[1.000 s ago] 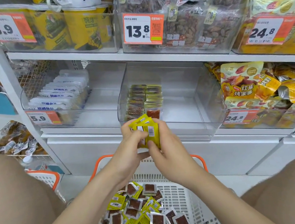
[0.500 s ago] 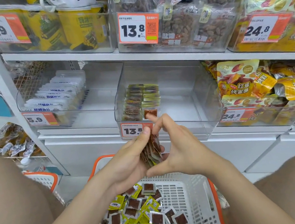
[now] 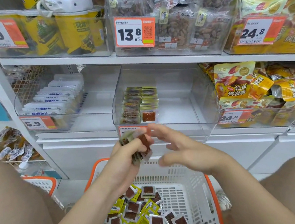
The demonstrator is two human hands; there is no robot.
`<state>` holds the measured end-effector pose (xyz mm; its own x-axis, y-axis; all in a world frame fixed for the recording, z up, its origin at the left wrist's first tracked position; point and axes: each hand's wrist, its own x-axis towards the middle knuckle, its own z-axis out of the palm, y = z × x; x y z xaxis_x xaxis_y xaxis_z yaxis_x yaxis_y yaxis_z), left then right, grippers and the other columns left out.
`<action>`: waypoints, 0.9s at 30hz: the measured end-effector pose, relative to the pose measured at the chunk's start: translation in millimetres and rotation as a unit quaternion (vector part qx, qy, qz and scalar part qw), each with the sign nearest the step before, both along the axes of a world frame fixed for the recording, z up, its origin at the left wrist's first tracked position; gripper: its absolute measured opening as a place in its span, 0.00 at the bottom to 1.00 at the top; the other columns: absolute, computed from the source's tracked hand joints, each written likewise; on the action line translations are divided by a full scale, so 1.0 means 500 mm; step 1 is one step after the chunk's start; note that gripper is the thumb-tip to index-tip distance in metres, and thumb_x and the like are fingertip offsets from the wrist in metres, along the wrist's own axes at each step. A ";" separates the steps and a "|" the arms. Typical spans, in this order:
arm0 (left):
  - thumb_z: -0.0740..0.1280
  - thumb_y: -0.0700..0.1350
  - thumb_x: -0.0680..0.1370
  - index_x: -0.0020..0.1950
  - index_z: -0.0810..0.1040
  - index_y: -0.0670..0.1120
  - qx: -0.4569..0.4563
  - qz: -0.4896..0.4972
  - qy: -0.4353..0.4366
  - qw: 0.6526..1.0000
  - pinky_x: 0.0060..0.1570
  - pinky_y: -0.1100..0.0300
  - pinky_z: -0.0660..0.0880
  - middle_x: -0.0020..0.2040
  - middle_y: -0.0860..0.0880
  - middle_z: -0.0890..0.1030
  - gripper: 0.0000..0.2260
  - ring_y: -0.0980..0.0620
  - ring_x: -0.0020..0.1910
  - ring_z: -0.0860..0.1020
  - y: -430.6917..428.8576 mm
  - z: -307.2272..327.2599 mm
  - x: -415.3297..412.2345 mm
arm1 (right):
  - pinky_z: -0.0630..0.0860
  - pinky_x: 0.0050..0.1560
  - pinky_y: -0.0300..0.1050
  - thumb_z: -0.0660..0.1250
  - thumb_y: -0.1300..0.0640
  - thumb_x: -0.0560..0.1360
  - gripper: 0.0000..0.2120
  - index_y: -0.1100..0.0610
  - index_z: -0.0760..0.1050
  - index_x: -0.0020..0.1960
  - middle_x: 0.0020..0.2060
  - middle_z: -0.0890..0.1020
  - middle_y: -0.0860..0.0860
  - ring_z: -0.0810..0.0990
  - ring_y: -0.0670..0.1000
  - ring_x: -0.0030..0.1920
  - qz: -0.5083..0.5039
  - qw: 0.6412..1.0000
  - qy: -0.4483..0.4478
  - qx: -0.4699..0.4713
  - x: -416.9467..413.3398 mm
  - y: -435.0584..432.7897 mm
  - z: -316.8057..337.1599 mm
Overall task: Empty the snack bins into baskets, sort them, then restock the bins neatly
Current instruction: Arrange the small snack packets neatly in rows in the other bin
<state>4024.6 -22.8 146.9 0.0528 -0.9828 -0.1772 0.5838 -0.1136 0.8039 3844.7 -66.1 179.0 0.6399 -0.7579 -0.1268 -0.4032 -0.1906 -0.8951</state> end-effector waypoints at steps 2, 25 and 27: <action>0.65 0.32 0.64 0.58 0.81 0.42 -0.049 0.047 -0.050 0.996 0.47 0.50 0.72 0.48 0.44 0.82 0.22 0.46 0.48 0.77 0.002 0.007 -0.005 | 0.74 0.70 0.50 0.73 0.56 0.71 0.31 0.43 0.72 0.72 0.69 0.78 0.47 0.77 0.45 0.68 -0.116 0.981 -0.103 0.118 0.007 -0.005 -0.003; 0.70 0.39 0.73 0.65 0.78 0.46 -0.245 0.093 -0.851 0.456 0.66 0.45 0.68 0.62 0.47 0.78 0.20 0.41 0.63 0.73 -0.082 -0.049 0.070 | 0.75 0.61 0.48 0.75 0.55 0.78 0.21 0.49 0.72 0.68 0.61 0.80 0.48 0.79 0.52 0.60 -0.146 0.952 0.148 -0.224 0.027 -0.224 0.007; 0.67 0.41 0.73 0.68 0.76 0.45 -0.241 0.069 -0.857 0.450 0.72 0.44 0.64 0.61 0.47 0.78 0.22 0.41 0.63 0.75 -0.091 -0.051 0.066 | 0.75 0.63 0.47 0.78 0.53 0.75 0.24 0.49 0.76 0.68 0.61 0.82 0.50 0.79 0.54 0.62 -0.111 0.943 0.226 -0.217 0.050 -0.262 0.001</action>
<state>4057.4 -68.1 121.4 -0.2282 -0.8513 0.4725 -0.9662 0.2579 -0.0020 3870.0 -197.0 179.5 0.4133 -0.9106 0.0038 -0.7983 -0.3643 -0.4796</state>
